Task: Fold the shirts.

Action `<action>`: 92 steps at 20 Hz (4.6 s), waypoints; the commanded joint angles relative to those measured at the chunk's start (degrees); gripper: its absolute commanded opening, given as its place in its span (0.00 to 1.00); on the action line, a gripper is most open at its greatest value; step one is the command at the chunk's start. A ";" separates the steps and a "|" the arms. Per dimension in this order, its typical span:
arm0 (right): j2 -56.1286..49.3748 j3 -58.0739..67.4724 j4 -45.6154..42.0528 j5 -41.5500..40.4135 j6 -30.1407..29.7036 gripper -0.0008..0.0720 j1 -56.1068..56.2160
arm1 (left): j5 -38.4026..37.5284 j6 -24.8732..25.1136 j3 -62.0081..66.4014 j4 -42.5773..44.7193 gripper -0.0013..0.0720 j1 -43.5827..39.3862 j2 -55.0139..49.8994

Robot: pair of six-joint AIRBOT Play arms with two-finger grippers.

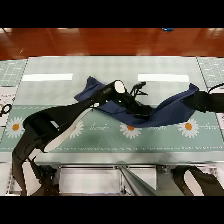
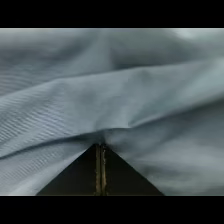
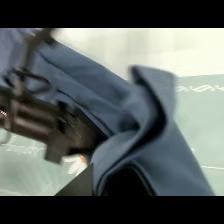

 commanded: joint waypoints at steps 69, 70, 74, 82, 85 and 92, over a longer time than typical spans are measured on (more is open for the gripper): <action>-51.39 0.96 30.47 -29.24 -5.40 0.56 29.68 | 5.16 12.92 -56.33 6.58 0.04 50.99 63.95; -52.41 2.67 30.51 -28.85 -5.38 0.50 30.12 | 5.16 12.90 -56.33 6.58 0.04 50.99 63.95; -52.11 10.19 28.85 -25.68 -7.13 0.05 30.80 | 5.31 12.96 -56.33 6.58 0.04 50.99 63.93; -51.80 44.30 3.89 -11.37 7.63 0.05 29.49 | 5.38 12.96 -56.33 6.58 0.04 50.99 63.82; -51.25 53.53 1.29 -3.39 9.29 0.05 24.22 | 5.31 12.96 -56.46 6.58 0.04 50.99 63.43; -44.15 59.56 5.40 5.66 10.64 0.05 3.15 | 4.68 12.90 -56.68 6.12 0.04 50.93 63.34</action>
